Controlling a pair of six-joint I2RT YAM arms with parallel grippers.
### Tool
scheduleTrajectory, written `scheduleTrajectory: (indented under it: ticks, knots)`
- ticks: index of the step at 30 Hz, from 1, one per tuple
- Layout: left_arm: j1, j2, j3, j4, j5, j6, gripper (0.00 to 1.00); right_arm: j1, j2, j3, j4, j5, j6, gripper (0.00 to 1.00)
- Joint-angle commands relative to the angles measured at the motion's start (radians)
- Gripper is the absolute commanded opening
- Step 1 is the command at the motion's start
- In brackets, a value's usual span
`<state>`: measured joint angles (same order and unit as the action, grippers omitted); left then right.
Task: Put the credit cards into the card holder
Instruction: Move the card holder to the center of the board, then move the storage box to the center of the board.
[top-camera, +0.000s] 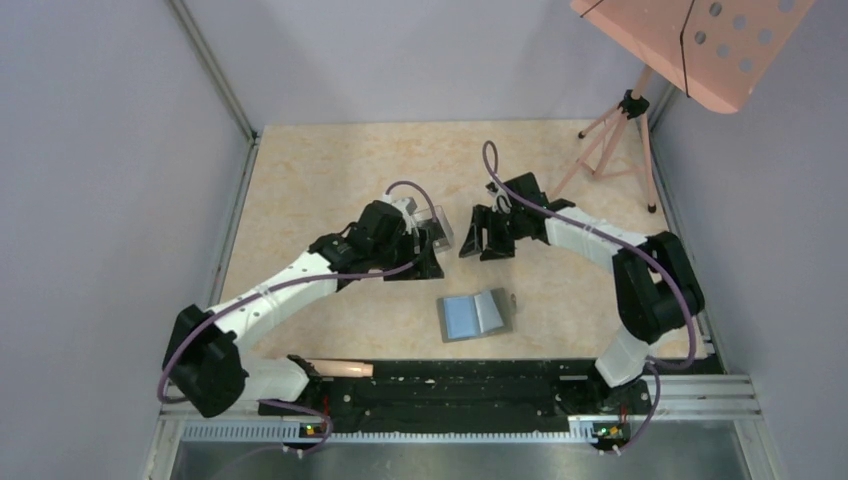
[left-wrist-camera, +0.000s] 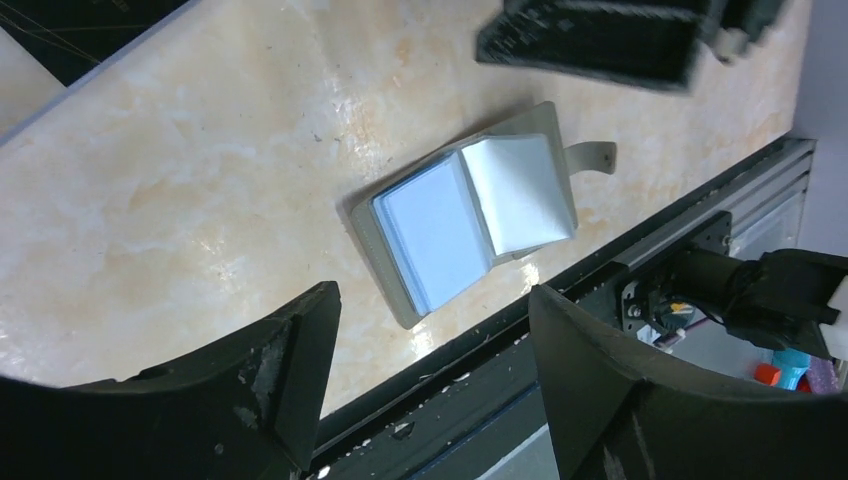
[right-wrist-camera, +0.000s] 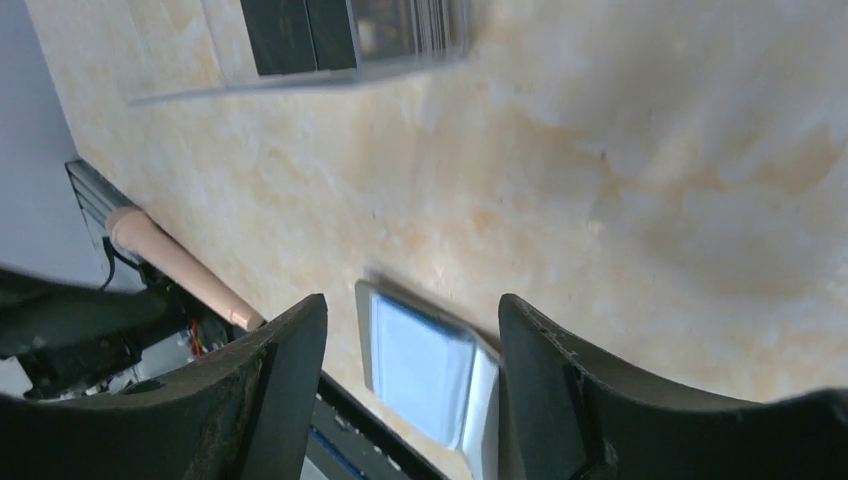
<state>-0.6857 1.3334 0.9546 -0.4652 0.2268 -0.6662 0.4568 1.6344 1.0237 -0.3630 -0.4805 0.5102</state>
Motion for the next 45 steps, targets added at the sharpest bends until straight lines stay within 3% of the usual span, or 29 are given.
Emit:
scheduleTrajectory:
  ticks: [1,14,18,23,27,39,45]
  knots:
    - [0.006,-0.146,-0.044,0.043,-0.052,0.007,0.74,0.002,0.131,0.165,-0.023,0.029,-0.044,0.64]
    - [0.006,-0.3,-0.21,0.123,0.024,-0.052,0.73,0.036,0.451,0.588,-0.119,0.095,-0.074,0.61]
    - [0.006,-0.317,-0.239,0.143,0.024,-0.073,0.73,0.063,0.526,0.668,-0.192,0.126,-0.102,0.47]
    - [0.006,-0.336,-0.263,0.156,-0.01,-0.108,0.72,0.073,0.497,0.638,-0.23,0.144,-0.077,0.27]
    - [0.006,-0.33,-0.252,0.091,-0.086,-0.142,0.72,0.082,0.421,0.572,-0.237,0.168,-0.036,0.21]
    - [0.006,-0.244,-0.19,0.088,-0.114,-0.165,0.72,0.177,0.294,0.445,-0.238,0.191,0.038,0.23]
    - [0.007,-0.205,-0.157,0.099,-0.137,-0.183,0.72,0.203,0.223,0.298,-0.102,0.136,0.108,0.32]
